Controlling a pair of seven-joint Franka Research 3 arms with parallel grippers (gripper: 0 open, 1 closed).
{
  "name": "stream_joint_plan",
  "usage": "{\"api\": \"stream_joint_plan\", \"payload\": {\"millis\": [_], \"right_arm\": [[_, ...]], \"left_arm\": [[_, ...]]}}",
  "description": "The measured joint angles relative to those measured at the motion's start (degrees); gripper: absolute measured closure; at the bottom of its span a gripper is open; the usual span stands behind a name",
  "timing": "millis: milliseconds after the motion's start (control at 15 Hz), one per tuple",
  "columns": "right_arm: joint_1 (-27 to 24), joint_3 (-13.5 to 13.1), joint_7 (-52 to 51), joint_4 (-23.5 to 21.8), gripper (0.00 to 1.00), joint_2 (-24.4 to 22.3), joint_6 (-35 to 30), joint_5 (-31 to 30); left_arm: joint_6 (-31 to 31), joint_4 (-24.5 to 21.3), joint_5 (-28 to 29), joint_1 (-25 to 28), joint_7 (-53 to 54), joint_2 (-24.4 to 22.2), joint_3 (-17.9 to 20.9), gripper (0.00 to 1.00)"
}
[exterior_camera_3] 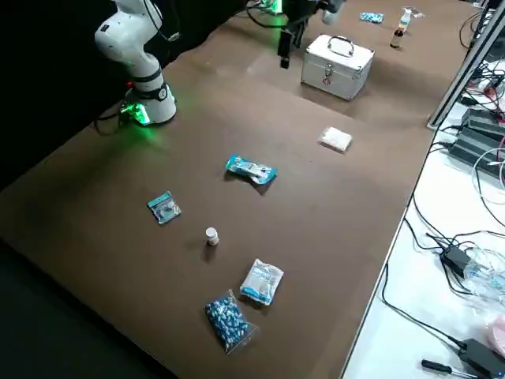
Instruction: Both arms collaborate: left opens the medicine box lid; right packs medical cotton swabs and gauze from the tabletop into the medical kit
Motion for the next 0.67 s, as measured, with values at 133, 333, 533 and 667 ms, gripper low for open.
{"api": "stream_joint_plan", "payload": {"millis": [133,333,533,667], "right_arm": [[2.79,0.10,-0.47,-0.03,0.00,2.65,1.52,0.00],[6.77,0.19,-4.09,-0.08,0.00,6.17,2.93,-0.03],[8.71,0.22,-7.61,-0.08,0.00,9.11,5.49,0.00],[9.18,0.23,-10.14,-0.08,0.00,10.55,6.00,1.50]], "left_arm": [[0.44,0.03,0.00,-0.04,0.00,2.30,-2.52,0.00],[2.52,0.06,0.00,-0.15,-0.28,6.21,-6.36,0.00],[4.72,0.08,0.00,-0.87,-0.88,10.56,-9.30,0.00],[6.54,0.09,-0.01,-2.89,-2.08,12.94,-9.95,0.00]]}}
